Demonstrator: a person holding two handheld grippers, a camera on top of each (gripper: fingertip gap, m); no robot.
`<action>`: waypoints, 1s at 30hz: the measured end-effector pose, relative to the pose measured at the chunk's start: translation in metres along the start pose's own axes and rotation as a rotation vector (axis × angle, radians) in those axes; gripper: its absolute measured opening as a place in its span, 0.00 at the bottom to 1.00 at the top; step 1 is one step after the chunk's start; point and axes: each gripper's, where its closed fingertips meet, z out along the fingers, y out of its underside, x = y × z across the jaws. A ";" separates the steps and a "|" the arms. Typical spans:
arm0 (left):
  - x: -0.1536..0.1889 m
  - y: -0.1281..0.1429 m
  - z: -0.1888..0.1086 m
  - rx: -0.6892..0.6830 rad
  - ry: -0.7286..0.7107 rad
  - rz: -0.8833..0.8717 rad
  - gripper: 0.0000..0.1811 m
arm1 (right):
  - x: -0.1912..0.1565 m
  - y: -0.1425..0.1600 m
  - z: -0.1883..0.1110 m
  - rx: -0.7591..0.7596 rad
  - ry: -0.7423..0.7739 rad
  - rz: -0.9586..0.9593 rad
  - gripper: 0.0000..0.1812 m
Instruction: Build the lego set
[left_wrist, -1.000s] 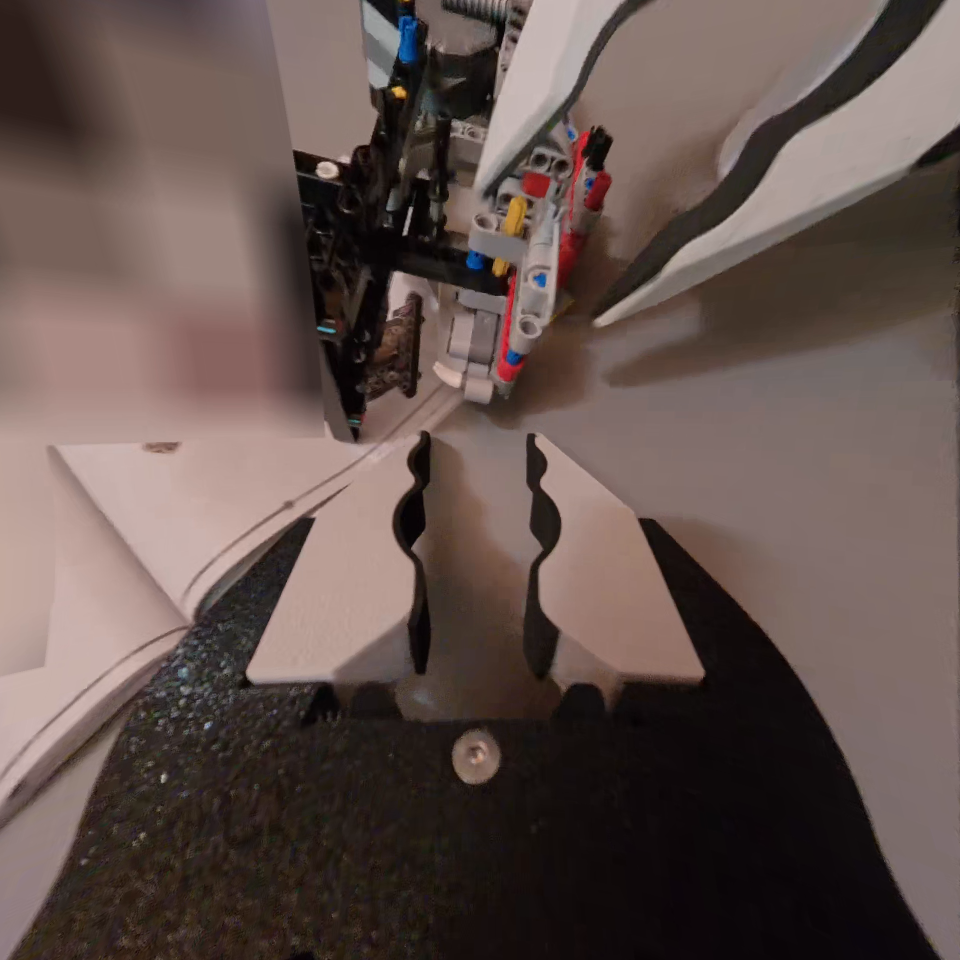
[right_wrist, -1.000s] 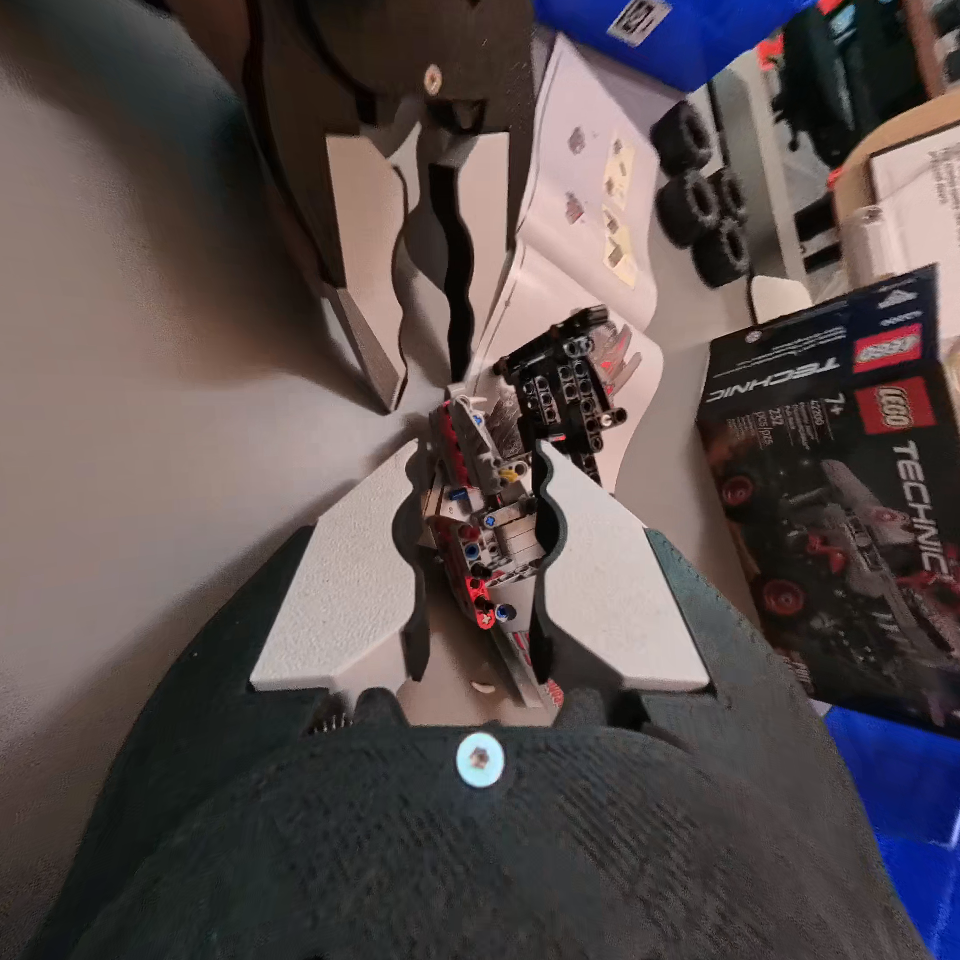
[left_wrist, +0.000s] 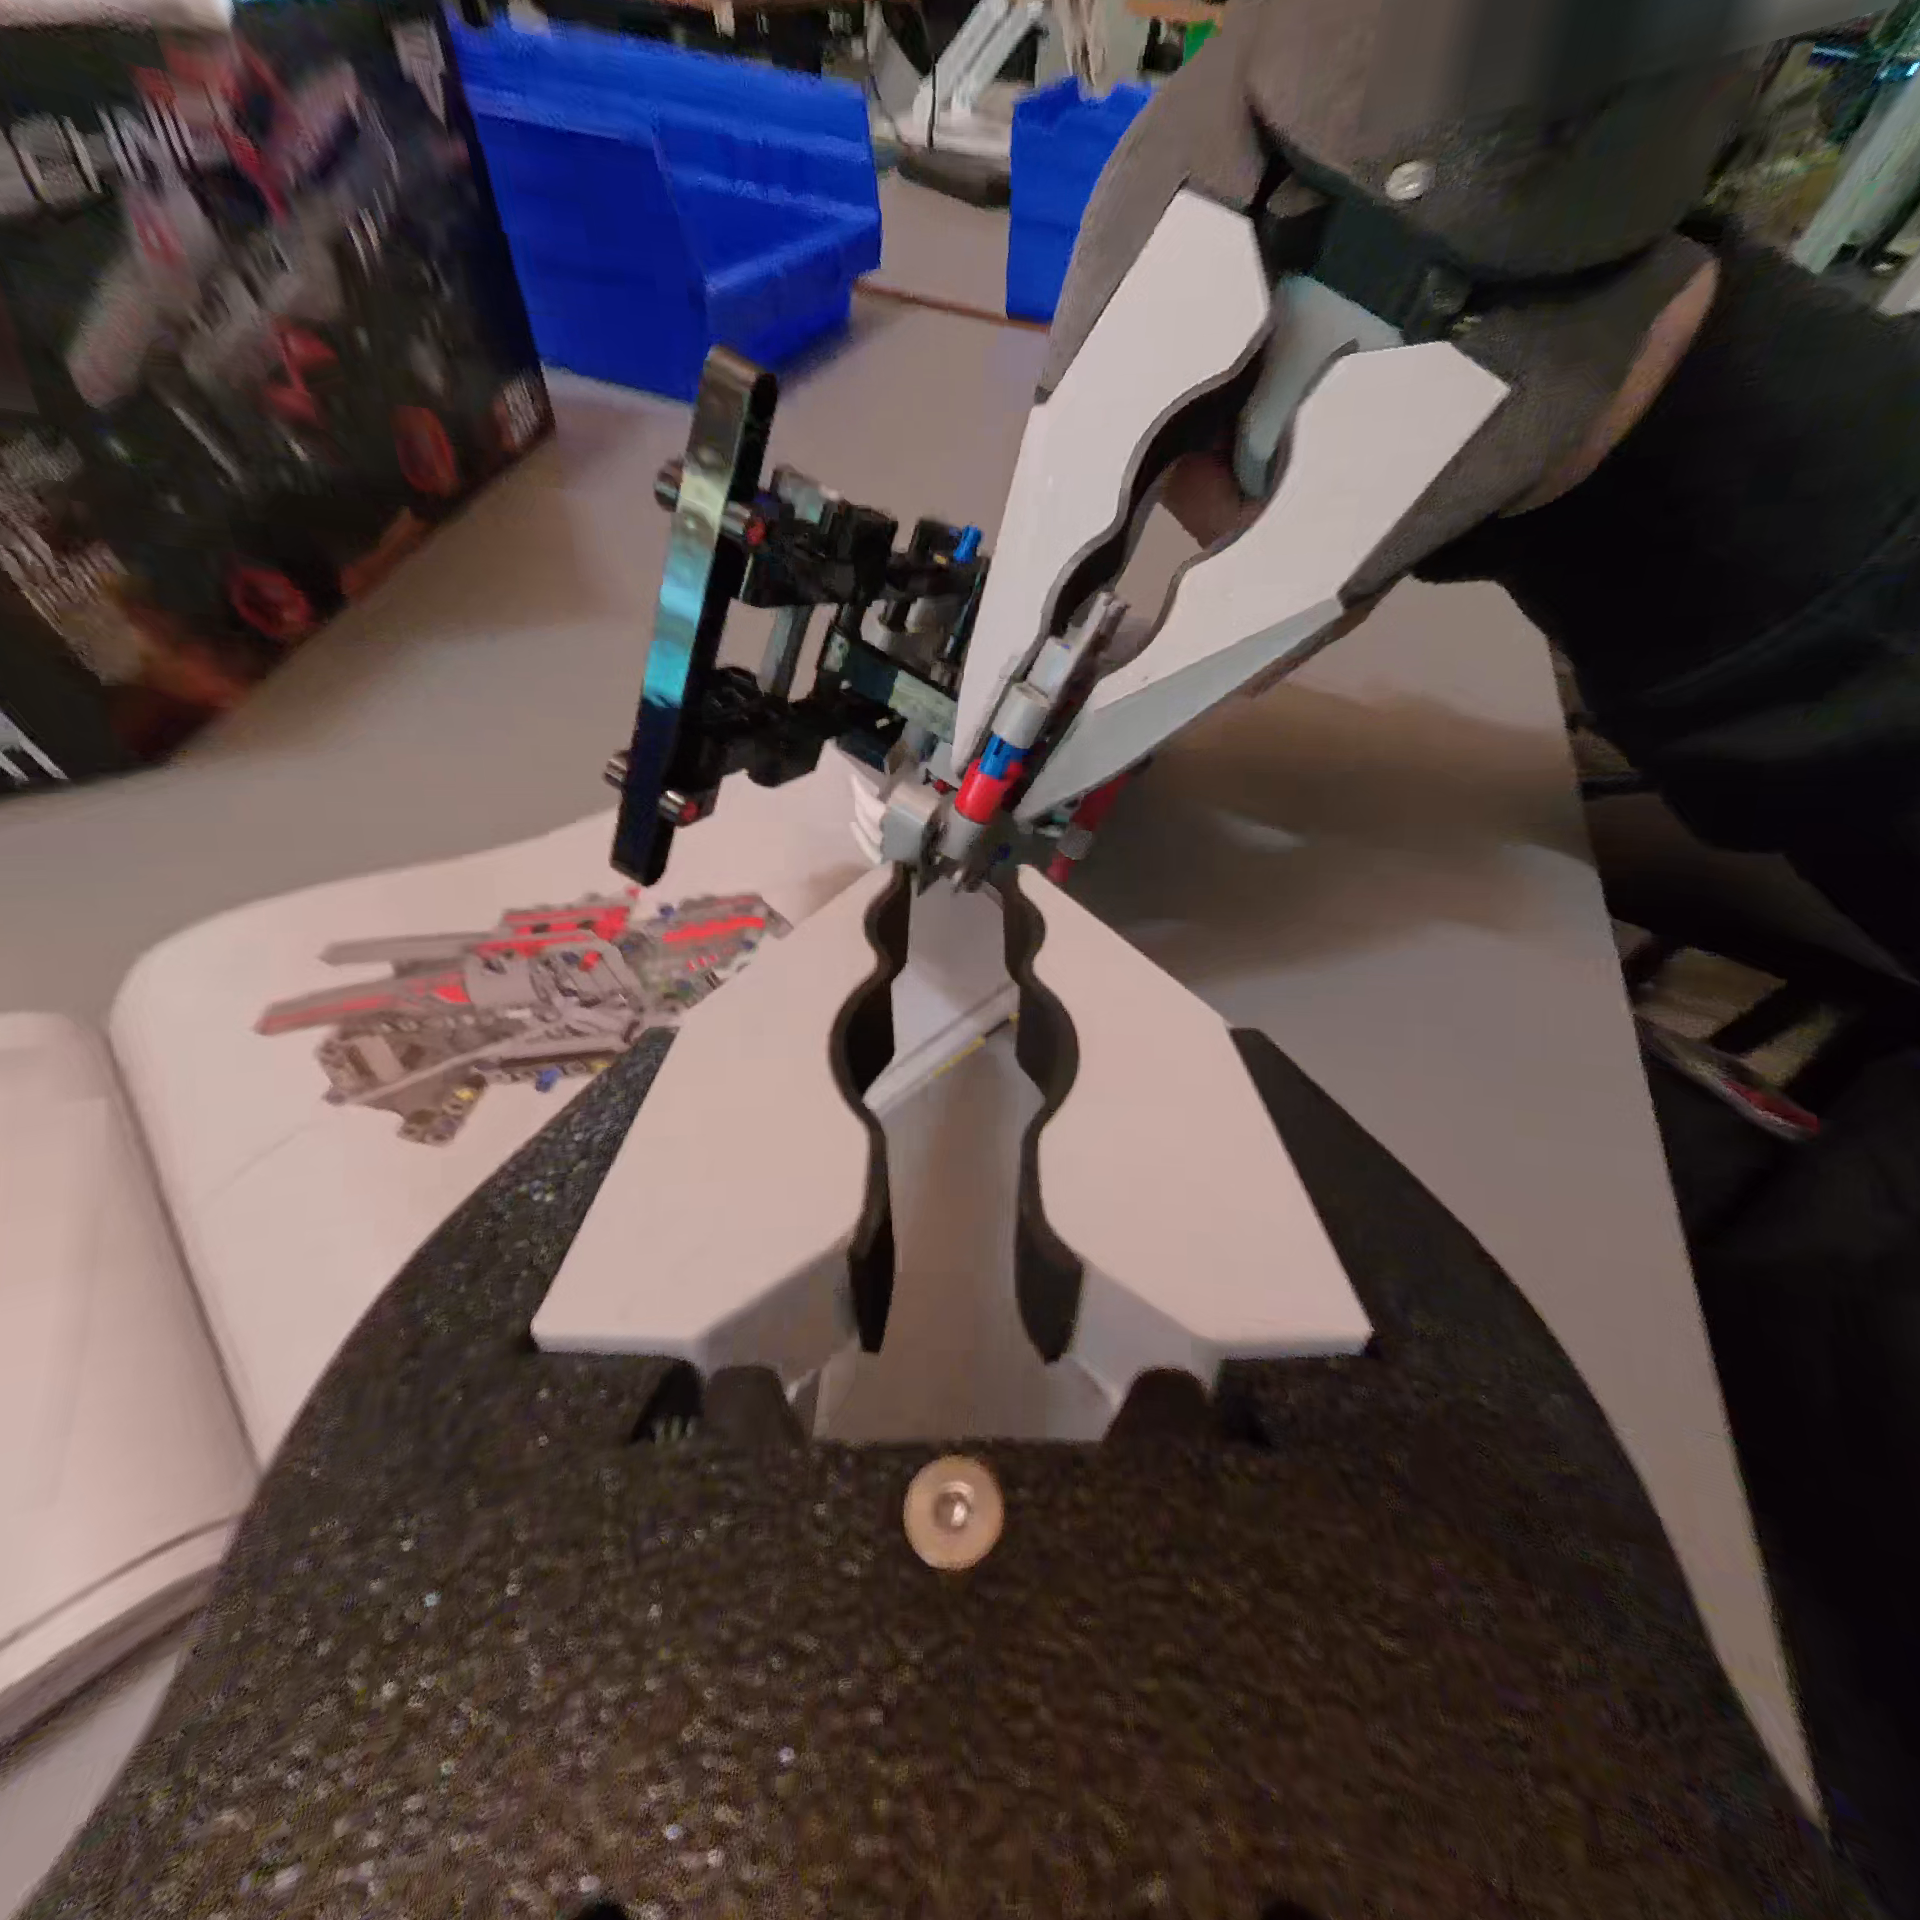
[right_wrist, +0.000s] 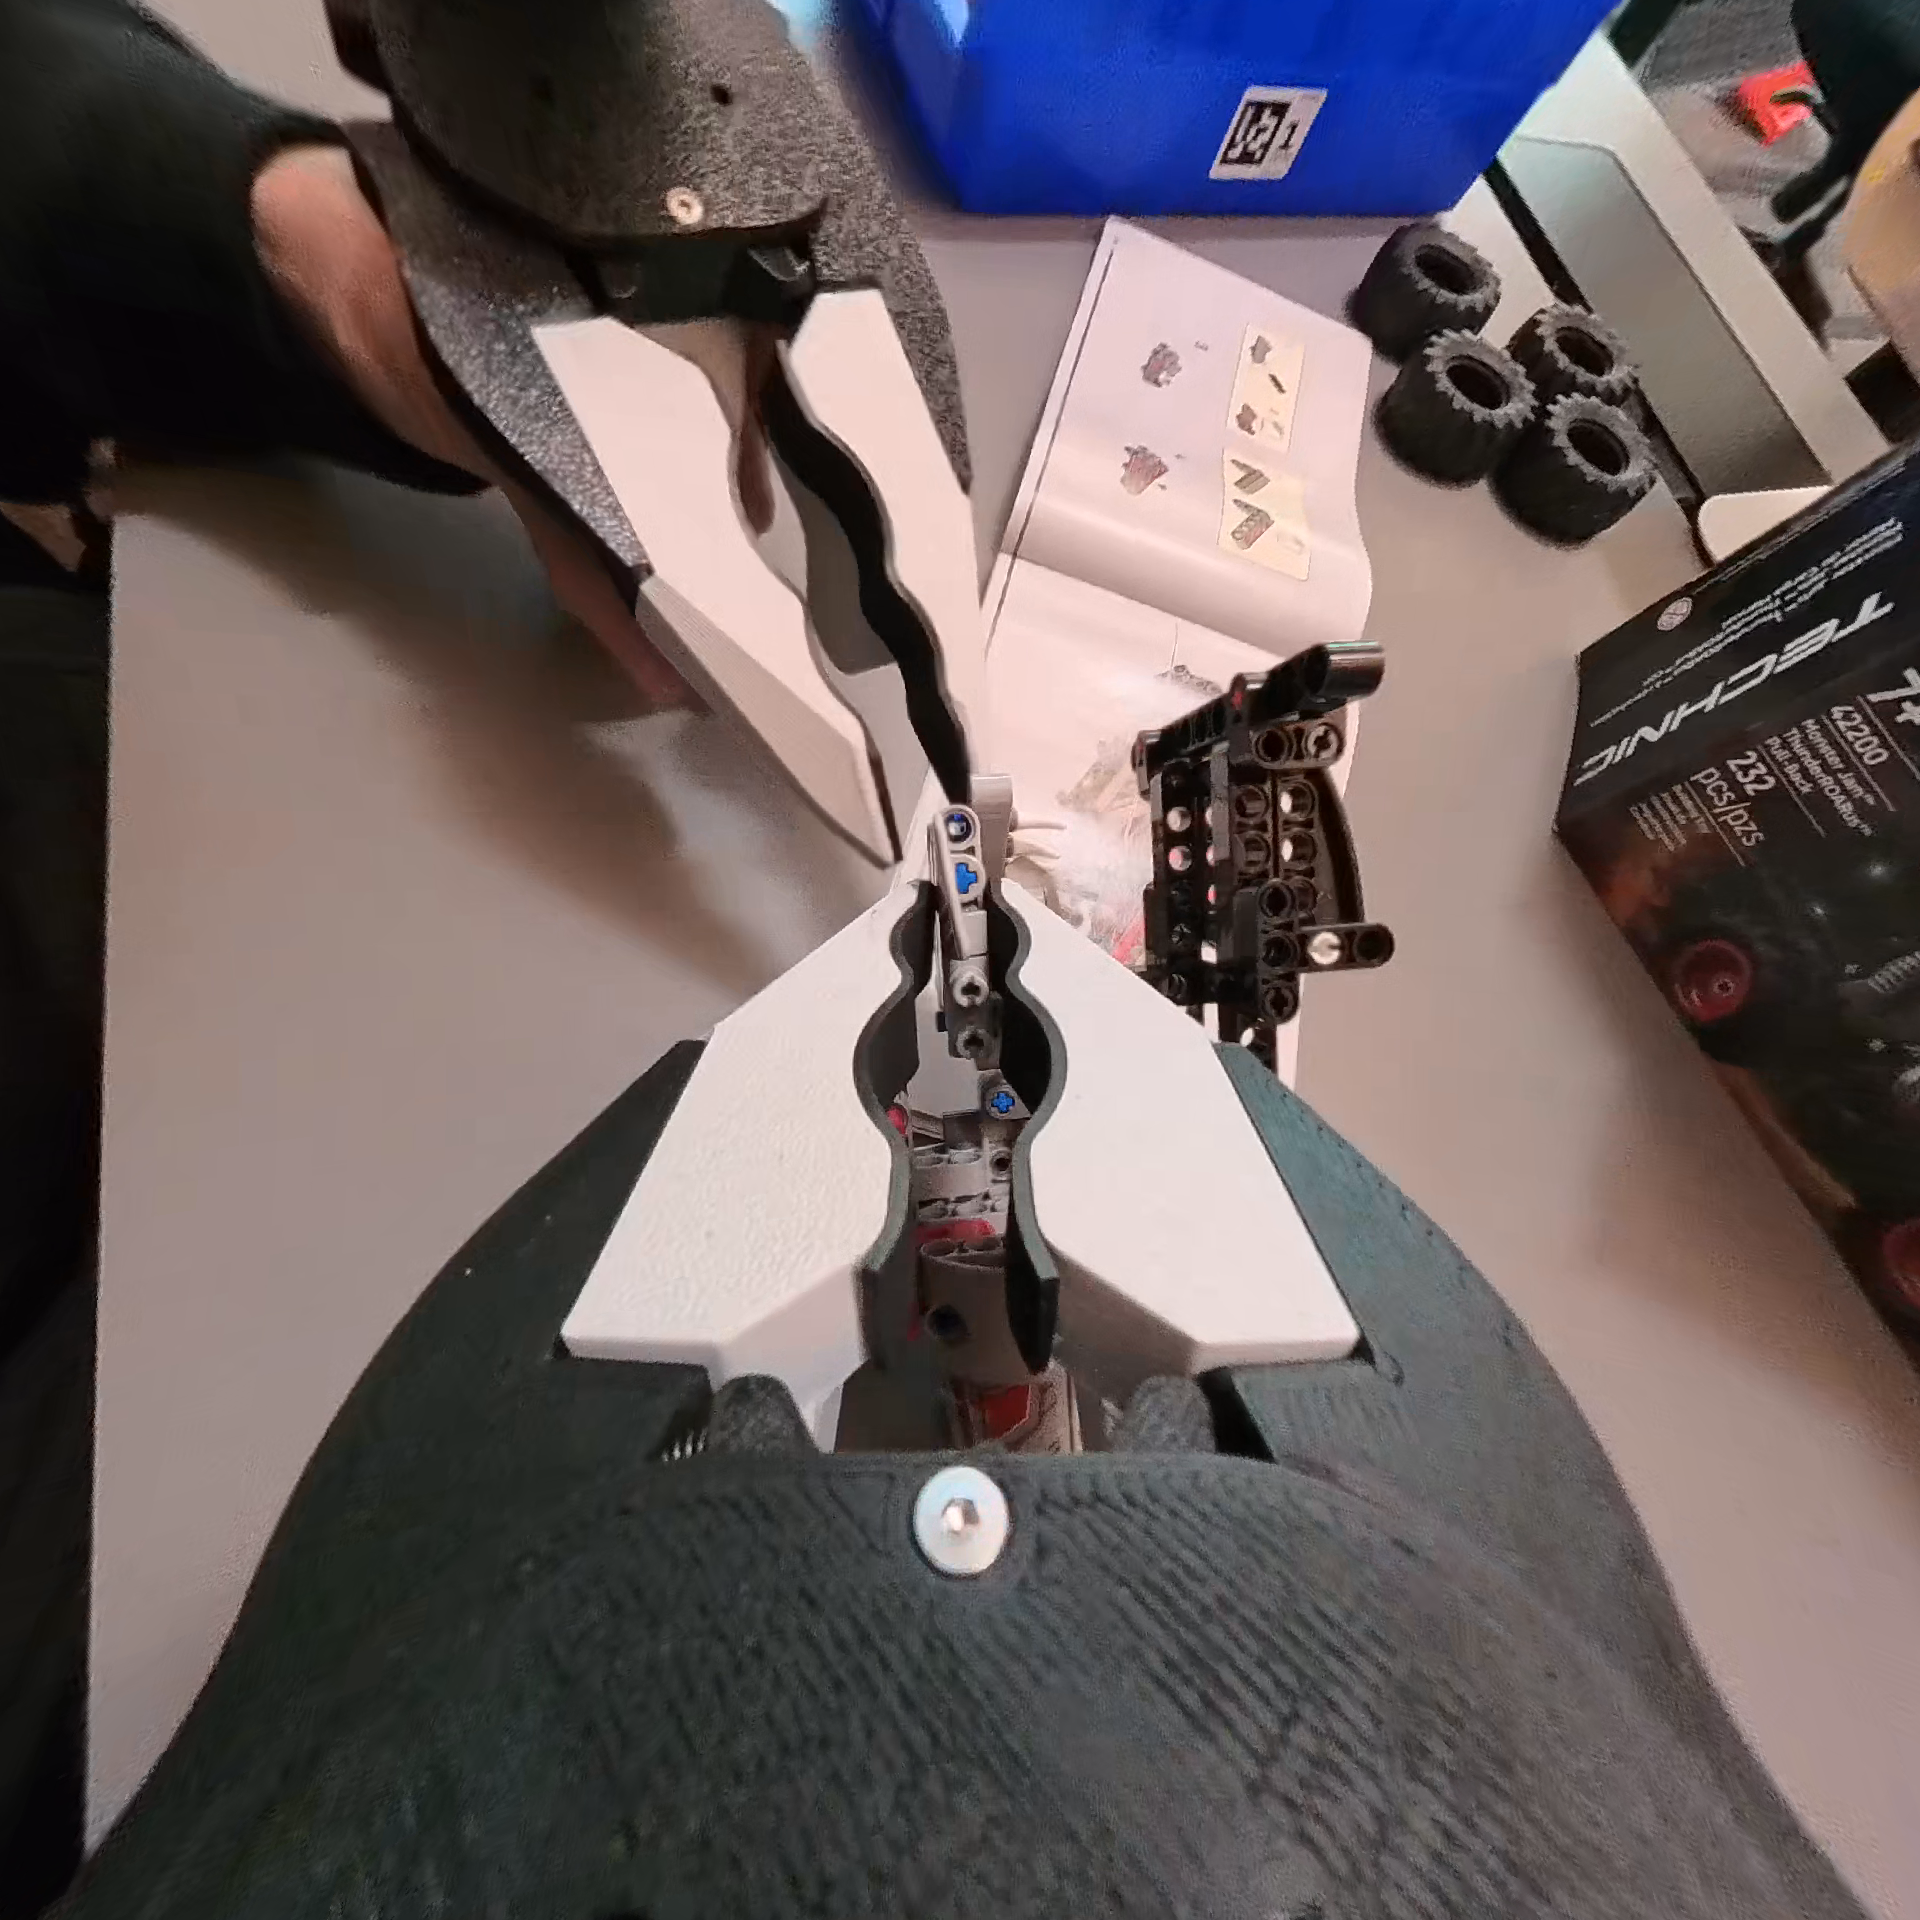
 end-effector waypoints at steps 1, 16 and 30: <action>0.001 -0.004 -0.002 0.028 -0.010 0.052 0.07 | 0.001 -0.001 -0.002 0.020 -0.004 0.014 0.04; 0.005 -0.026 0.001 0.024 0.054 0.326 0.17 | -0.001 0.002 -0.014 0.078 -0.045 0.100 0.04; 0.008 -0.029 0.024 0.078 0.060 0.355 0.13 | 0.007 -0.001 -0.024 0.169 -0.054 0.197 0.04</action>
